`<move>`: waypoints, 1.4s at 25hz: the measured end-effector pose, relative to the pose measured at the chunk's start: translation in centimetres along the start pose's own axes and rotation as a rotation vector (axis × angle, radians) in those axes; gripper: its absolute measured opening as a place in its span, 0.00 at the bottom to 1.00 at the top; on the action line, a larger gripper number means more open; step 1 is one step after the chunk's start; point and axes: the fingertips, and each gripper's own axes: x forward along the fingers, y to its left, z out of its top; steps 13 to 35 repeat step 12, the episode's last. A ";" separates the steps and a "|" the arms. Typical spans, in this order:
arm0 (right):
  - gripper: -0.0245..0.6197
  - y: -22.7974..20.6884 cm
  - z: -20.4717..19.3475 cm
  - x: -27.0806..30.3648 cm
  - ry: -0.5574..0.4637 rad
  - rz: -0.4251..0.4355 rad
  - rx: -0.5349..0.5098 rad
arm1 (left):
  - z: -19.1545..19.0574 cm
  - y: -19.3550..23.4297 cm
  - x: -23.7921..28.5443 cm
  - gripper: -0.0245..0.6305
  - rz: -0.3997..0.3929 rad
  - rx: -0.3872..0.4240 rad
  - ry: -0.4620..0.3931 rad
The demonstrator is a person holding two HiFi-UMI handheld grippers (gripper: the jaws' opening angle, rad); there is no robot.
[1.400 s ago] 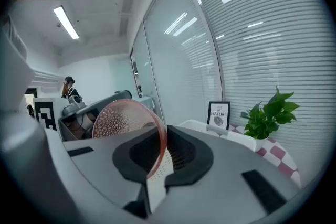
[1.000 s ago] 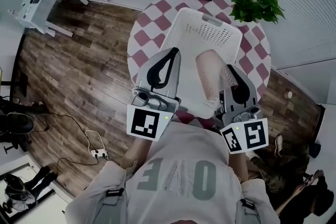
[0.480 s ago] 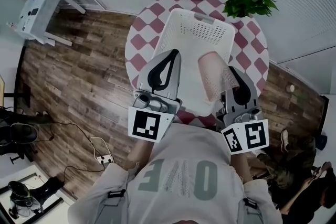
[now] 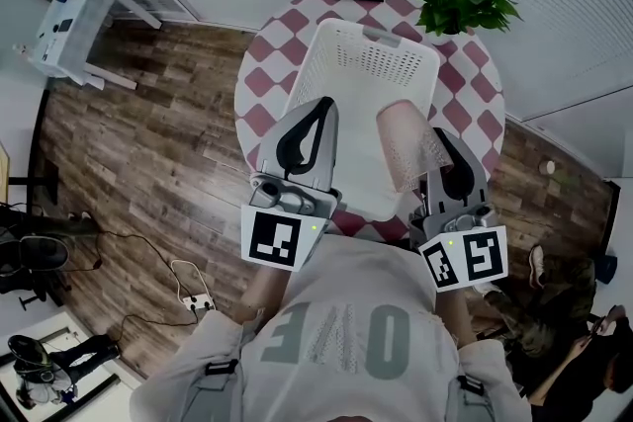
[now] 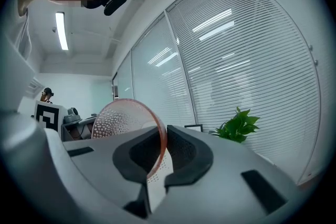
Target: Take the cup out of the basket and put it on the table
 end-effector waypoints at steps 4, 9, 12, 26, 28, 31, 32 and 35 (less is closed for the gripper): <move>0.08 -0.1 0.0 0.0 0.000 0.000 -0.001 | -0.1 -0.3 0.2 0.04 -0.004 0.001 0.003; 0.08 -0.2 -0.1 -0.1 0.007 0.000 -0.012 | -0.2 -0.5 0.3 0.04 -0.008 -0.001 0.005; 0.08 -0.4 -0.3 -0.2 0.014 -0.004 -0.014 | -0.2 -0.6 0.4 0.04 -0.008 -0.002 0.005; 0.08 -0.4 -0.3 -0.2 0.014 -0.004 -0.014 | -0.2 -0.6 0.4 0.04 -0.008 -0.002 0.005; 0.08 -0.4 -0.3 -0.2 0.014 -0.004 -0.014 | -0.2 -0.6 0.4 0.04 -0.008 -0.002 0.005; 0.08 -0.4 -0.3 -0.2 0.014 -0.004 -0.014 | -0.2 -0.6 0.4 0.04 -0.008 -0.002 0.005; 0.08 -0.4 -0.3 -0.2 0.014 -0.004 -0.014 | -0.2 -0.6 0.4 0.04 -0.008 -0.002 0.005; 0.08 -0.4 -0.3 -0.2 0.014 -0.004 -0.014 | -0.2 -0.6 0.4 0.04 -0.008 -0.002 0.005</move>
